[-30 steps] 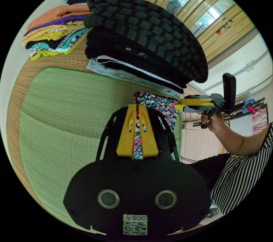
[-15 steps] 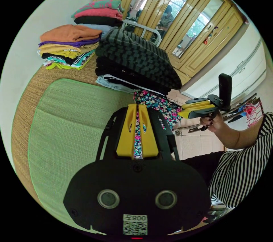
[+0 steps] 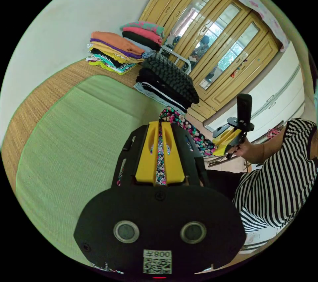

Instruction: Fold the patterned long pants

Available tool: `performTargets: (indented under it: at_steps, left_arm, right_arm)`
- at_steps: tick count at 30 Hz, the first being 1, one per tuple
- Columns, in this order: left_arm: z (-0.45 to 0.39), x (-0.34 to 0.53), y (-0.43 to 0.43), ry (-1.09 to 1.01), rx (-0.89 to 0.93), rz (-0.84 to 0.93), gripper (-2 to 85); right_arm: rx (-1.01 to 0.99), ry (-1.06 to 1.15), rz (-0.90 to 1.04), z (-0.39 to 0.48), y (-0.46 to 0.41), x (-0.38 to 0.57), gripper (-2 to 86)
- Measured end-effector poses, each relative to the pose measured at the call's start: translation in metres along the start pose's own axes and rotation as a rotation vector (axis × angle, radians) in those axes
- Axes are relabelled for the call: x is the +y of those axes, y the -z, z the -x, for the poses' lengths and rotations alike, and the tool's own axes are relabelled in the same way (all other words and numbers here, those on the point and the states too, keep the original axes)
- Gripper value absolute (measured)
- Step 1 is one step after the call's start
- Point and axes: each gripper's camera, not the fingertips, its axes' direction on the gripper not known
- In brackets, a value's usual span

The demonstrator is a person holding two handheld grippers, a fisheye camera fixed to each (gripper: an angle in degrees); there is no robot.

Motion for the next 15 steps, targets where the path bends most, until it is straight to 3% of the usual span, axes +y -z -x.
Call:
performTargets:
  at_steps: [5, 15]
  left_arm:
    - [0.034, 0.084, 0.051, 0.147, -0.025, -0.017, 1.3]
    - [0.108, 0.207, 0.095, 0.426, -0.031, 0.013, 0.9]
  right_arm:
    - [-0.101, 0.034, 0.139, 0.015, -0.091, -0.013, 2.1]
    - [-0.121, 0.033, 0.374, 0.009, -0.240, -0.034, 2.1]
